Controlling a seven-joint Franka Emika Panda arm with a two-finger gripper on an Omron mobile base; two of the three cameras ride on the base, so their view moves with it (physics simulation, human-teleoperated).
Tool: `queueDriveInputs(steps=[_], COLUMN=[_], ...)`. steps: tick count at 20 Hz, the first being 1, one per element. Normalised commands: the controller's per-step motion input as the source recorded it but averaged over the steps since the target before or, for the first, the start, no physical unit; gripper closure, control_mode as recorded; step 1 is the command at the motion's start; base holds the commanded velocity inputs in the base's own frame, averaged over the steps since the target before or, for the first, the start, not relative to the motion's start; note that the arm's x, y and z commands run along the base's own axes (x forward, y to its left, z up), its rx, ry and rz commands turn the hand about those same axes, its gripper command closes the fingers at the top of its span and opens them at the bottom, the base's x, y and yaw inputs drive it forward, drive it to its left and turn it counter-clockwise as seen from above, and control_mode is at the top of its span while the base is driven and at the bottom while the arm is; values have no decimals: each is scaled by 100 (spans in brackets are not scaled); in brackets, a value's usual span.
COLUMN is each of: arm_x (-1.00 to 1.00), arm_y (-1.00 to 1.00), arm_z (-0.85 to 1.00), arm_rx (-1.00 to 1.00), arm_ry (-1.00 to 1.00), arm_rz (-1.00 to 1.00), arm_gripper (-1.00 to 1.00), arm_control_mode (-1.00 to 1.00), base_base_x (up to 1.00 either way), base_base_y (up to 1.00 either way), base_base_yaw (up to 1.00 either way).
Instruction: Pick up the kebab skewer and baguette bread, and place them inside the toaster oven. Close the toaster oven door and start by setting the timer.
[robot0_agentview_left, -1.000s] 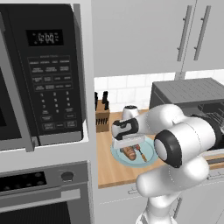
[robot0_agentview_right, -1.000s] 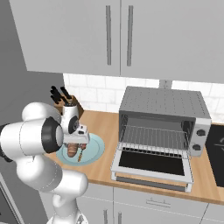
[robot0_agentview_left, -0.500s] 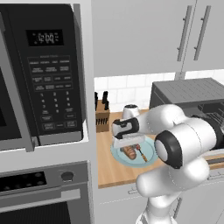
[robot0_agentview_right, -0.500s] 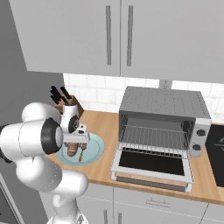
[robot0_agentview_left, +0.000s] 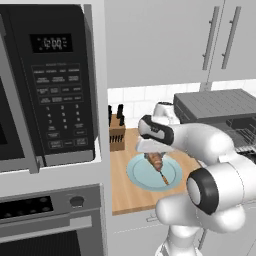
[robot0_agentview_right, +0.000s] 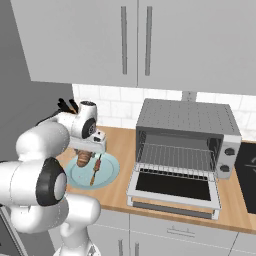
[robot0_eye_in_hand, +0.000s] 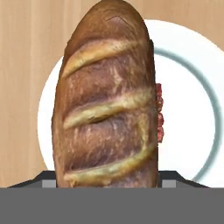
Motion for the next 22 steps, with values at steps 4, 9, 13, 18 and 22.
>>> queueDriveInputs(steps=[4,9,13,18,22], arm_x=[-39,-38,-28,-27,-14], arm_y=[-54,-58,-47,-37,-51], arm_z=[42,42,53,23,9], arm_rx=[6,9,7,2,0], arm_ry=[0,0,0,0,0], arm_rz=[-30,-39,-39,-45,-46], arm_gripper=[100,100,100,100,100], arm_control_mode=[-100,-100,-100,-100,-100], base_base_x=[0,0,0,0,0], base_base_y=[0,0,0,0,0], base_base_yaw=[0,0,0,0,0])
